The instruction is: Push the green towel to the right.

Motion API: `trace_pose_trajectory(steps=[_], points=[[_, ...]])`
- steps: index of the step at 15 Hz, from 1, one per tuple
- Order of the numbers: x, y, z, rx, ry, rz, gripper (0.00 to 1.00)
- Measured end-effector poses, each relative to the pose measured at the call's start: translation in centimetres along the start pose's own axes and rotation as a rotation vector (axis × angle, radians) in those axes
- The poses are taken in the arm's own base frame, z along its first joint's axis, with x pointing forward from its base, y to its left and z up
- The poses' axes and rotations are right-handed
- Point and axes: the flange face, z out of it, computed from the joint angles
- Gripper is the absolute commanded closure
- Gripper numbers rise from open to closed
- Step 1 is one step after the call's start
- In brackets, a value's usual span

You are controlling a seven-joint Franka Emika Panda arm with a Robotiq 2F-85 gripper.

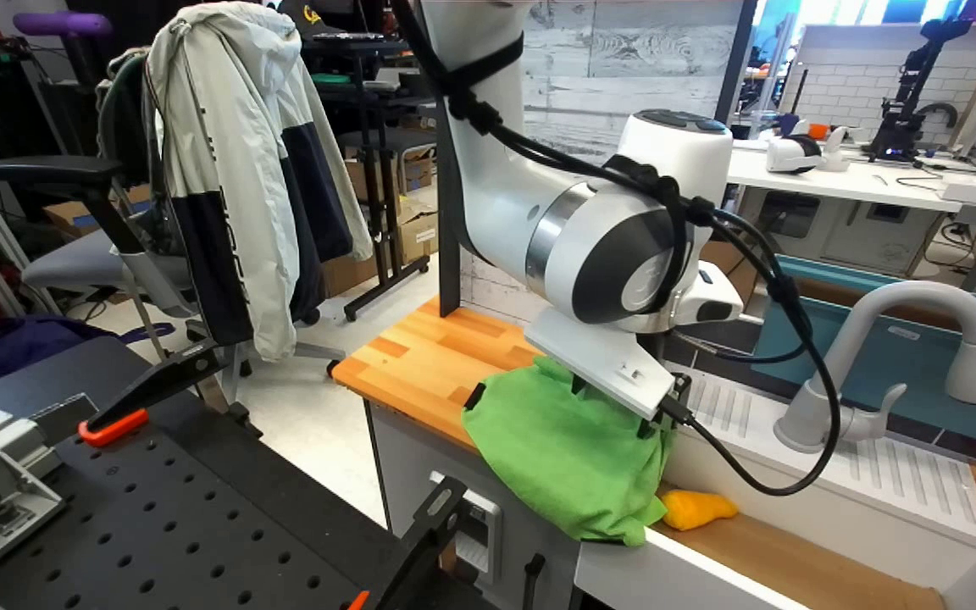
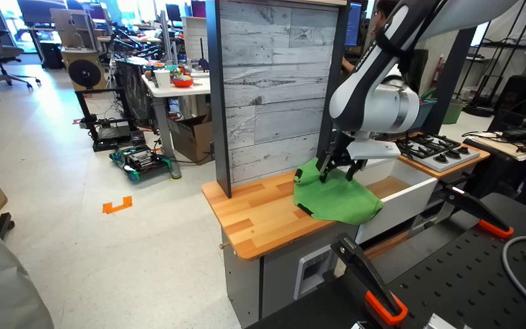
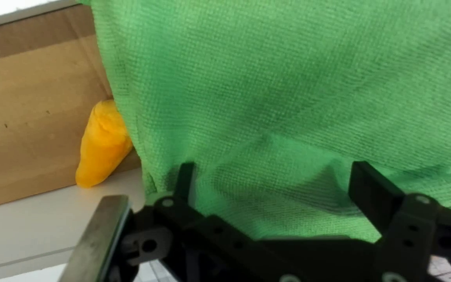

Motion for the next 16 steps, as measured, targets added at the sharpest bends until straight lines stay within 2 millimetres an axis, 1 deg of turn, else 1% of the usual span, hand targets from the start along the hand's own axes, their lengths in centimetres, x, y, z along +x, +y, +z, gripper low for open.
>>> trace_pose_trajectory(steps=[4,7,10,16], points=[[-0.5,-1.4,-0.8,0.018,-0.009,-0.039,0.00],[-0.9,-2.1,-2.5,0.023,-0.011,-0.063,0.00],[-1.2,-2.4,-4.9,0.019,-0.003,-0.071,0.00],[-1.6,-2.7,-10.5,0.003,0.040,-0.085,0.00]])
